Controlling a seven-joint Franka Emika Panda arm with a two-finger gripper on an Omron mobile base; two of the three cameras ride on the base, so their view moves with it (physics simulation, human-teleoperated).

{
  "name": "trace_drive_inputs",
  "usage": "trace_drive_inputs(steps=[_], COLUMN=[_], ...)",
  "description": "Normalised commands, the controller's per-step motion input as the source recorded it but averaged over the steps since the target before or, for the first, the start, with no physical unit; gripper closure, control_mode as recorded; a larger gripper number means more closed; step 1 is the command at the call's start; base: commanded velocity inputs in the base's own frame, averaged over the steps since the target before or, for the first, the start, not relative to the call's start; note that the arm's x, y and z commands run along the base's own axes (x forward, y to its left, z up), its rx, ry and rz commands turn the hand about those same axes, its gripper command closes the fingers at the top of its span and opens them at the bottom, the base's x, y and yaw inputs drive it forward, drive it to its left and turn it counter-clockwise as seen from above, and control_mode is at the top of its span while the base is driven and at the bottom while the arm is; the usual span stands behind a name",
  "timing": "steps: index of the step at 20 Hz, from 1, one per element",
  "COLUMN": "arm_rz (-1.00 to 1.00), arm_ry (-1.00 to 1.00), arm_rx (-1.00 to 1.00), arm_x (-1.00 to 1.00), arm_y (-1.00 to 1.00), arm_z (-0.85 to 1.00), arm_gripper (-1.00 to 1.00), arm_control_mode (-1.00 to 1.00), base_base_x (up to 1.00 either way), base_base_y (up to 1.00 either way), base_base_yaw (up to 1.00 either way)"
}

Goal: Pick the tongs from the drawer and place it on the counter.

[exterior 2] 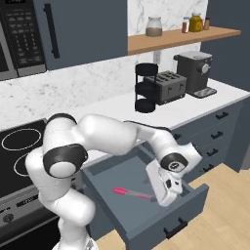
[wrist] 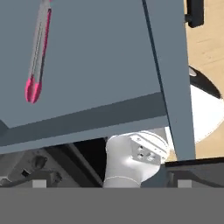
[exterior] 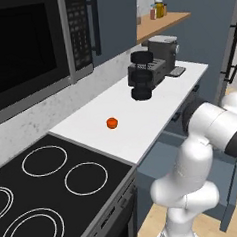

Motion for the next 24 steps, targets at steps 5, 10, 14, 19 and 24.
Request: trace_drive_inputs(steps=[5,10,14,19,24], arm_rz=[-0.57,-0.21,-0.02,0.00,0.00], arm_ry=[0.19,0.26,0.19,0.11,0.08], arm_rx=[-0.07,-0.03,0.00,0.00,0.00], arm_x=[0.52,0.64,0.26,0.06,0.00], arm_y=[0.36,0.01,0.00,-0.20,-0.25], arm_z=[-0.01,-0.16,-0.60,-0.68,-0.50], arm_gripper=[-1.00,-1.00,-1.00,-1.00,-1.00], arm_control_mode=[-1.00,-1.00,-1.00,-1.00,-1.00], base_base_x=[0.00,0.00,0.00,0.00,0.00], base_base_y=[0.00,0.00,0.00,0.00,0.00], base_base_yaw=[0.00,0.00,0.00,0.00,0.00])
